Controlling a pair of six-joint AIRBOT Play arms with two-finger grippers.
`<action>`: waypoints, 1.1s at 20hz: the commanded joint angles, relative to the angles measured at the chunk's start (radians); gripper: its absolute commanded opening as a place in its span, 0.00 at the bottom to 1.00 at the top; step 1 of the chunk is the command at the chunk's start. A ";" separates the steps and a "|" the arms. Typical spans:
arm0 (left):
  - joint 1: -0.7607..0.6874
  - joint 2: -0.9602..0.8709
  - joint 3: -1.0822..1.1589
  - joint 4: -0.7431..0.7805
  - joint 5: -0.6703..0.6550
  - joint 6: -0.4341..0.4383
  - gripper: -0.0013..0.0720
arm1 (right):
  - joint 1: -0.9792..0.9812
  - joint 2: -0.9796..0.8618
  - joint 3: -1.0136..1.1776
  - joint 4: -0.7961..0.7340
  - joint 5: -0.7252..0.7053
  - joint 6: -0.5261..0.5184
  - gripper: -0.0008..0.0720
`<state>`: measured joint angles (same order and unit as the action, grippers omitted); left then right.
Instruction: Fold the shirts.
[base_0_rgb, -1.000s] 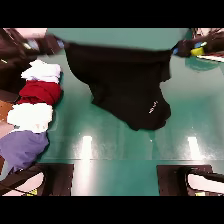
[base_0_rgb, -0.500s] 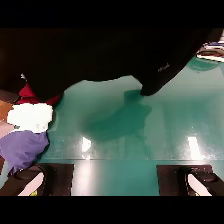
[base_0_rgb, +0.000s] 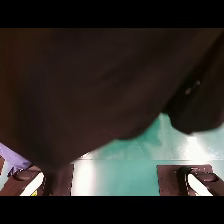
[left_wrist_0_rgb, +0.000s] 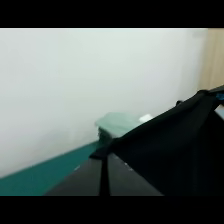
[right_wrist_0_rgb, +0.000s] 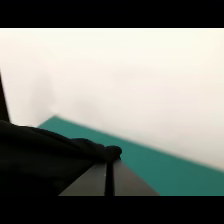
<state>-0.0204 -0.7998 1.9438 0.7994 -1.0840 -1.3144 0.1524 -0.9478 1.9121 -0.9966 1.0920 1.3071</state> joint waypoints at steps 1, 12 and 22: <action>0.001 -0.026 -0.203 0.296 -0.089 -0.128 0.05 | 0.000 -0.269 0.164 0.002 0.283 0.118 0.02; 0.000 -0.548 -0.822 0.217 0.417 -0.061 0.05 | 0.000 -0.860 -0.084 0.003 0.125 0.076 0.03; 0.102 -0.595 -0.649 0.143 0.059 -0.034 0.75 | -0.076 -0.863 0.101 0.008 0.302 0.078 0.61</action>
<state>0.0307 -1.3922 1.2243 0.9524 -0.7952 -1.3655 0.1074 -1.8492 2.0083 -1.0008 1.2671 1.3857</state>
